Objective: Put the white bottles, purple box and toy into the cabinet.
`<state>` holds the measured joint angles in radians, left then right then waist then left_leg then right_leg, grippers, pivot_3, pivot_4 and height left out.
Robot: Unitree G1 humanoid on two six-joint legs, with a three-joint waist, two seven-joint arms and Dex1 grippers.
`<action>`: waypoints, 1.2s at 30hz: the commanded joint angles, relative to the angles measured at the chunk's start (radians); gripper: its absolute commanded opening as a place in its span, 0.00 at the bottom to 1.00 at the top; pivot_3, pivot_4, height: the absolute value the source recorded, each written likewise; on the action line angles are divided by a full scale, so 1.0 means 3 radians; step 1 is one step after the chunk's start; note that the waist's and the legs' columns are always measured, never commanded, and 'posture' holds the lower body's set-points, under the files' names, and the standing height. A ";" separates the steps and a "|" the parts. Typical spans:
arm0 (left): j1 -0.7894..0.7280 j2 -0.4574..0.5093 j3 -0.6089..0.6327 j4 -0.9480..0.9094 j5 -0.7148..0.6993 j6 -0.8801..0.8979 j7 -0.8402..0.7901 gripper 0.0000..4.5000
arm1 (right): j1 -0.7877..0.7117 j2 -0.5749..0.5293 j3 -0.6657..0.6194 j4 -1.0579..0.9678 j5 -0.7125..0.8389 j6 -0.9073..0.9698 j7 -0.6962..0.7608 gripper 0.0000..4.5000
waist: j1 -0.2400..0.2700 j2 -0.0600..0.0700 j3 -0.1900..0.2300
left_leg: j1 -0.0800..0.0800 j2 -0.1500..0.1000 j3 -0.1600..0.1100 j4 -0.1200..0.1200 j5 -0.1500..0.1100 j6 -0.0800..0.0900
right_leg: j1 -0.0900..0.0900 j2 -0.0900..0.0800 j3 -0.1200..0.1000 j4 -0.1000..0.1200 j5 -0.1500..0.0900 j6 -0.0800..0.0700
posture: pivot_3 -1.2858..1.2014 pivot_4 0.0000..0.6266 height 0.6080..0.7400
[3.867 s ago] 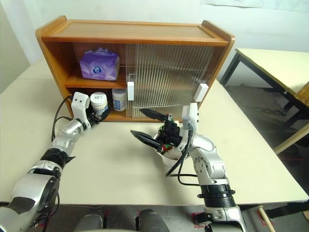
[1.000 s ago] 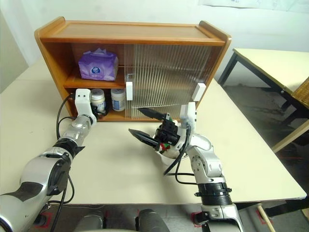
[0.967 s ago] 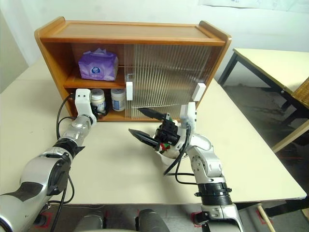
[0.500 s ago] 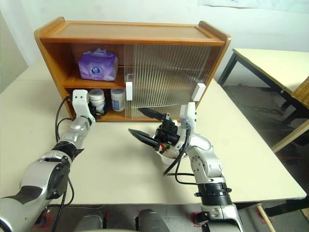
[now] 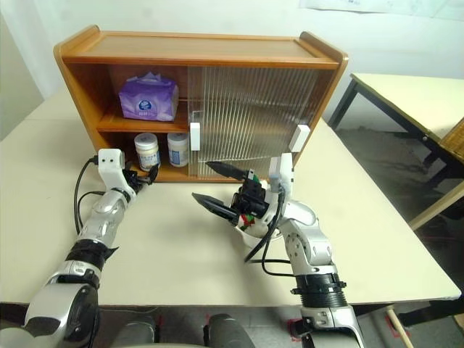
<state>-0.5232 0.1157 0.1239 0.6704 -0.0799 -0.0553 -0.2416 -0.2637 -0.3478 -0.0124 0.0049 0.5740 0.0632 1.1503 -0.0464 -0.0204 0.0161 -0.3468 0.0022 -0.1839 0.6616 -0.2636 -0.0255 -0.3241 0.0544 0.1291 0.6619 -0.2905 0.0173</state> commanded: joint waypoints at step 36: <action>0.0829 0.0489 -0.0701 -0.1535 -0.0589 -0.0152 -0.2157 1.00 | -0.0009 -0.0213 -0.0106 0.0108 0.0012 -0.0022 0.0169 1.00 | 0.0018 0.0000 0.0000 | 0.0001 0.0004 -0.0002 -0.0005 -0.0002 -0.0002 | -0.0003 -0.0002 0.0003 0.0004 -0.0005 -0.0004 | 0.48 0.00 1.00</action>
<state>-0.2923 0.2372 -0.1032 0.2455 -0.2523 -0.0404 -0.8599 -0.2665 -0.3995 -0.0296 0.0190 0.5757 0.0632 1.1908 -0.0411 -0.0202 0.0161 -0.3466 0.0034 -0.1844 0.6598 -0.2643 -0.0261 -0.3252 0.0538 0.1299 0.6633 -0.2922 0.0160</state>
